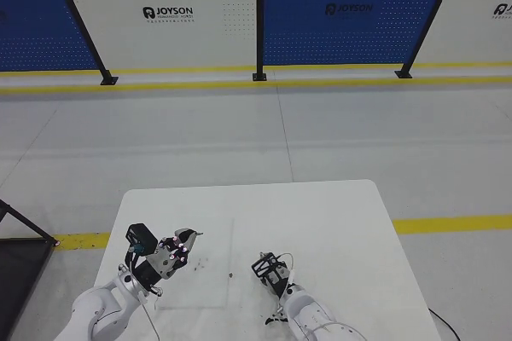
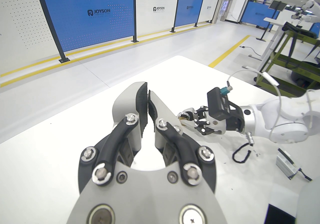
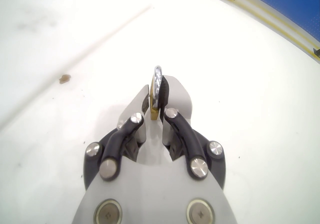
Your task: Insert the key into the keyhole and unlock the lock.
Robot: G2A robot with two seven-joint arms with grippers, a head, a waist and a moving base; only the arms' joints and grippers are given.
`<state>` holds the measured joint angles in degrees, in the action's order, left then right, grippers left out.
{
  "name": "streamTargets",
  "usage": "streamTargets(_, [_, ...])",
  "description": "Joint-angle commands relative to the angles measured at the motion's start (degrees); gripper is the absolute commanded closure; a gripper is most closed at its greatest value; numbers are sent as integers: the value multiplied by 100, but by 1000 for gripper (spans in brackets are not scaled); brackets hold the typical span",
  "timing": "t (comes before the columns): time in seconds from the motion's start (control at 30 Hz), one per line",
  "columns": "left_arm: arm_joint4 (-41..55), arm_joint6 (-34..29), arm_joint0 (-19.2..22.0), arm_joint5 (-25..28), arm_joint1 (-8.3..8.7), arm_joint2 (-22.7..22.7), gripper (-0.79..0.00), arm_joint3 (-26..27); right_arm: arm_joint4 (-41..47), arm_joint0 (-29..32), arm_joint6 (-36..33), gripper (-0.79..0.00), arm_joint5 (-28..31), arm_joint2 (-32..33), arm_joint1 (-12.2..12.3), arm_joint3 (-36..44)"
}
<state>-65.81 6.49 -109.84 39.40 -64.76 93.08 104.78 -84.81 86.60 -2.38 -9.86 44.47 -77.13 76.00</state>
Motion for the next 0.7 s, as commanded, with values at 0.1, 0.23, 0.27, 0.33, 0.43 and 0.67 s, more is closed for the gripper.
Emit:
streamTargets(0.1, [0,0,0,0,0,0,0,0,146,160,409,0,251,295,80,399])
streamTargets(0.23, [165,111,47,79,-7,-76,0,8,821,461,1179,0,1490,1003,283,948])
streamTargets(0.27, [242,163,67,196,-5,-107,0,-7,1026,552,1485,0,1871,1198,334,1120])
streamTargets(0.33, [470,270,133,462,-5,-189,0,-44,1370,759,2088,0,2561,1581,432,1223])
streamTargets(0.43, [849,420,279,963,-2,-330,0,-169,1727,816,2436,0,3721,1879,534,1276])
streamTargets(0.67, [1642,717,741,1860,-44,-1075,0,-624,2109,588,3112,0,5919,2084,653,946])
